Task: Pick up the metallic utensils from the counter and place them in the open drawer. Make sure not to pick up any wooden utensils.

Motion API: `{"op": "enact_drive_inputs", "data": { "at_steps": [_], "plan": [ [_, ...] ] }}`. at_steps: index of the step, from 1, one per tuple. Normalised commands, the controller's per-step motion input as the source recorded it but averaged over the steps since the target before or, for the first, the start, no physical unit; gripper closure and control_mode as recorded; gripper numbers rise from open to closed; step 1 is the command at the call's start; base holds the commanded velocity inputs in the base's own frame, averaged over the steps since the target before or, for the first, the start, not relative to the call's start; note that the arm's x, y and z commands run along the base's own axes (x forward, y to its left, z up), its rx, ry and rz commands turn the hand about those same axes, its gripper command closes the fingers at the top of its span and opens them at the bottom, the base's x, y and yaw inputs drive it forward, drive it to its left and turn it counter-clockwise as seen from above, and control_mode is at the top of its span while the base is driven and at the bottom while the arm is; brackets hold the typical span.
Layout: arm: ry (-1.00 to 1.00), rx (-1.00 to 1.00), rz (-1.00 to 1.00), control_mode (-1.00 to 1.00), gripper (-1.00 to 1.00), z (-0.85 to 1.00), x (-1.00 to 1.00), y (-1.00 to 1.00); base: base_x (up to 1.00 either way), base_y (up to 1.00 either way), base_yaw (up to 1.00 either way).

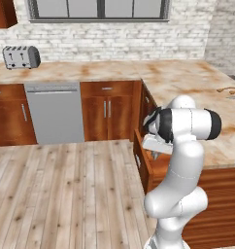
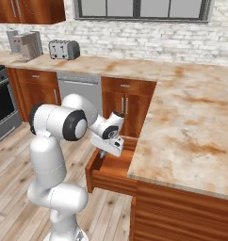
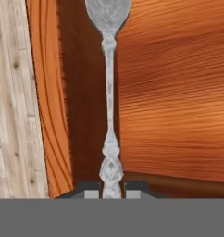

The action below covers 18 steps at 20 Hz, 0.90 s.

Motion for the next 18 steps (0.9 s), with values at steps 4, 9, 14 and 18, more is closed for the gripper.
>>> {"op": "enact_drive_inputs", "data": {
  "at_steps": [4,9,14,18],
  "plan": [
    [0.0,0.0,0.0,-1.0,1.0,-0.13,0.09,0.23,0.0,0.0,0.0],
    [0.0,0.0,0.0,-1.0,1.0,0.0,0.12,0.22,0.0,0.0,0.0],
    [0.0,0.0,0.0,-1.0,1.0,-0.01,0.14,0.18,0.0,0.0,0.0],
    [-0.01,0.0,-0.02,-1.0,1.0,-0.07,0.19,0.09,0.0,0.0,0.0]
  ]
}}
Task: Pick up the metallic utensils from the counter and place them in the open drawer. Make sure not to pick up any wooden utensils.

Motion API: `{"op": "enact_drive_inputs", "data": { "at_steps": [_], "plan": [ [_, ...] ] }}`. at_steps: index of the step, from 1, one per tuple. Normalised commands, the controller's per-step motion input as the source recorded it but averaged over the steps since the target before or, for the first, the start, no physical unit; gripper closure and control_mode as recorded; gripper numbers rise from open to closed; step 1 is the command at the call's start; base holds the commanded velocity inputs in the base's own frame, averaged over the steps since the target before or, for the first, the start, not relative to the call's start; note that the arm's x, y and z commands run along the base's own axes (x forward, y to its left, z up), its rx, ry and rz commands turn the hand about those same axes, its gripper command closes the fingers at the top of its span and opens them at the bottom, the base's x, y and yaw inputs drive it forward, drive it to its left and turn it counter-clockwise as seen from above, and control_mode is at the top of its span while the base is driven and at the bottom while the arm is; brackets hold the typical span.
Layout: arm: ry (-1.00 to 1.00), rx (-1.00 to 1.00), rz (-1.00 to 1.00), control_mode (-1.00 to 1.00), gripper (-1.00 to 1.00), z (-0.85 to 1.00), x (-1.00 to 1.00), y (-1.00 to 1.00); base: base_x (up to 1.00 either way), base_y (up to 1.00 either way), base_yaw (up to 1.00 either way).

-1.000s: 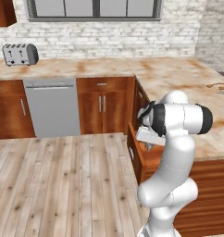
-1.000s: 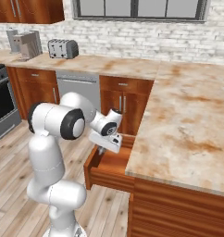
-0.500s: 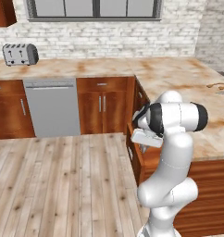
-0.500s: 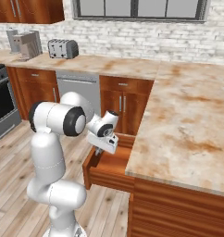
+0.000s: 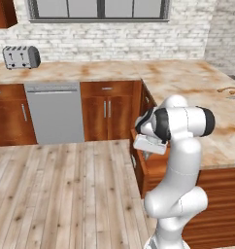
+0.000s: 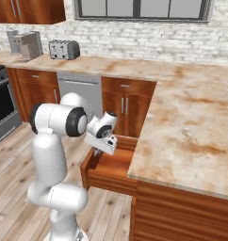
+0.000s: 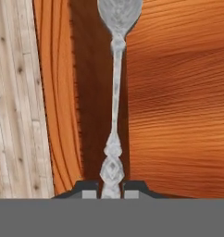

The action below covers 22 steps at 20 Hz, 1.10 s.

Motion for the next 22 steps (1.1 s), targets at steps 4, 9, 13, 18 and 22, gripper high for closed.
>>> {"op": "enact_drive_inputs", "data": {
  "at_steps": [4,9,13,18,22],
  "plan": [
    [0.0,0.0,-0.03,-1.0,1.0,-0.18,0.21,-0.26,0.0,0.0,0.0],
    [0.0,0.0,-0.03,-1.0,1.0,-0.31,0.18,-0.09,0.0,0.0,0.0],
    [-0.02,0.0,-0.03,-1.0,1.0,-0.13,0.22,0.0,0.0,0.0,0.0],
    [-0.01,0.0,-0.02,-1.0,1.0,-0.33,0.26,0.19,0.0,0.0,0.0],
    [-0.02,0.0,-0.06,-1.0,1.0,-0.38,0.36,0.58,0.0,0.0,0.0]
  ]
}}
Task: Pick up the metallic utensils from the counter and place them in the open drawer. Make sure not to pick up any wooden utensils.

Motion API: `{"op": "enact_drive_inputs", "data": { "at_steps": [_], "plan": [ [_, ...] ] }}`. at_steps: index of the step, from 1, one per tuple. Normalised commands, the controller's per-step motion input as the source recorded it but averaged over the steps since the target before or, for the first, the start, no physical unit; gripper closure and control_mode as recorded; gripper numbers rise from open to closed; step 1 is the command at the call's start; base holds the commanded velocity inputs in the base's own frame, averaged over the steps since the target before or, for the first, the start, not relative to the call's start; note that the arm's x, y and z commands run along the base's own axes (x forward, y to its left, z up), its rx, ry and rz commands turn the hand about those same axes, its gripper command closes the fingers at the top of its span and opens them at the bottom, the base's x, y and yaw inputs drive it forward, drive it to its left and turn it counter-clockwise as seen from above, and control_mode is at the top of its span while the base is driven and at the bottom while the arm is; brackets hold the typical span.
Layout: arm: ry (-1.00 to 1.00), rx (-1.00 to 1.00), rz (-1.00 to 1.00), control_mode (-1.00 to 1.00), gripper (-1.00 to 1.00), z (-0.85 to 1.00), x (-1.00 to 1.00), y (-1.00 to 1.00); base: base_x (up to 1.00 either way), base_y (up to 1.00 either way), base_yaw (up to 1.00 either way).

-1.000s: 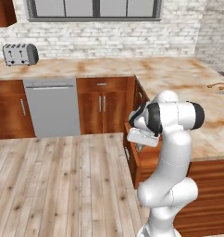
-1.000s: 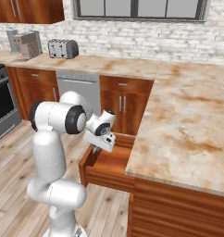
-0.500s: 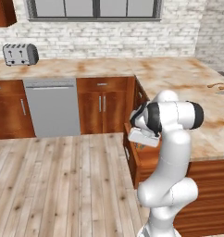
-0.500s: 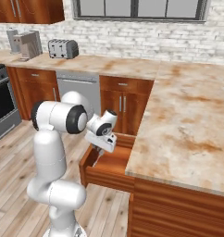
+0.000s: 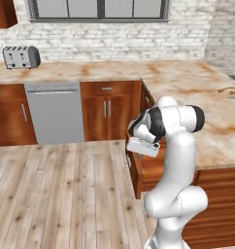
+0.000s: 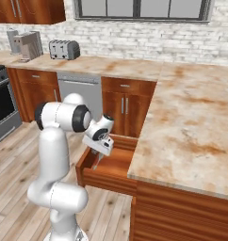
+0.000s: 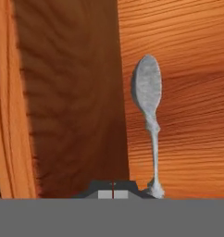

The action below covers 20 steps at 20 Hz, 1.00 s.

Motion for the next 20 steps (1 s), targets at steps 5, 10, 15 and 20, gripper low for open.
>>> {"op": "enact_drive_inputs", "data": {
  "at_steps": [5,10,15,20],
  "plan": [
    [-0.1,0.0,-0.07,-1.0,1.0,-0.03,0.45,0.66,0.0,0.0,0.0],
    [-0.06,0.02,-0.03,-1.0,1.0,0.37,0.14,0.17,0.0,0.0,0.0],
    [-0.01,0.17,0.0,-1.0,1.0,1.0,-0.82,-0.56,0.0,0.0,0.0],
    [0.0,0.03,0.0,-1.0,1.0,0.51,-1.0,0.01,0.0,0.0,0.0]
  ]
}}
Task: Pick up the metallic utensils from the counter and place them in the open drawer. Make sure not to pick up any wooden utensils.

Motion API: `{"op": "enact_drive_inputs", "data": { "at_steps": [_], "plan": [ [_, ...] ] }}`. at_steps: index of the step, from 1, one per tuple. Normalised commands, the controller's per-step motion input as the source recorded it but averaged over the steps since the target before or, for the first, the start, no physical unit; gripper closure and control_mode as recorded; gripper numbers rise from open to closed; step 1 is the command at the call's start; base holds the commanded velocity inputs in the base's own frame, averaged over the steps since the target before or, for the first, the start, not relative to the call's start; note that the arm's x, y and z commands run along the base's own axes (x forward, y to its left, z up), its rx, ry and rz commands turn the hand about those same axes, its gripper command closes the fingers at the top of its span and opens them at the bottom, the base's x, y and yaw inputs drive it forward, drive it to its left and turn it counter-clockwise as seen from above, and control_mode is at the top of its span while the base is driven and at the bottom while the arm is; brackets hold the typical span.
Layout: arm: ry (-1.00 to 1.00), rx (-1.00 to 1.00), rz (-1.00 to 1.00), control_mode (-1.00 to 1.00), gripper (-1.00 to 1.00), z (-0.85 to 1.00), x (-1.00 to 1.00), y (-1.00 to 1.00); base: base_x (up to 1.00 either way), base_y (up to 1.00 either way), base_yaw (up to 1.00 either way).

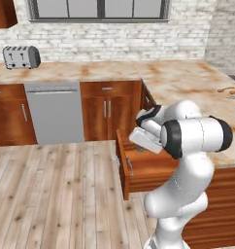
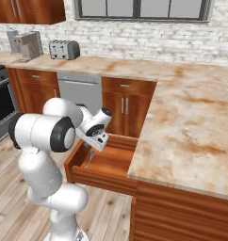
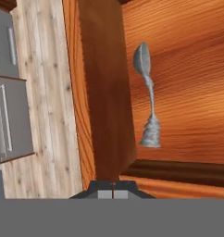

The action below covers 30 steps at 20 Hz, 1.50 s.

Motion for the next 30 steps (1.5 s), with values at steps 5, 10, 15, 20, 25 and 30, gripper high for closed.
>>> {"op": "enact_drive_inputs", "data": {
  "at_steps": [5,10,15,20,25,30],
  "plan": [
    [0.0,-0.15,0.09,-1.0,1.0,0.55,-1.0,0.57,0.0,0.0,0.0],
    [0.02,-0.21,0.26,-1.0,1.0,1.0,-1.0,0.59,0.0,0.0,0.0],
    [0.02,-0.07,0.14,-1.0,1.0,0.52,-1.0,0.09,0.0,0.0,0.0],
    [-0.01,0.0,0.01,-1.0,1.0,0.46,-0.82,-0.01,0.0,0.0,0.0],
    [-0.05,0.0,0.0,-1.0,1.0,0.55,-0.45,-0.14,0.0,0.0,0.0],
    [-0.05,-0.07,0.0,-1.0,1.0,0.13,0.17,-0.19,0.0,0.0,0.0]
  ]
}}
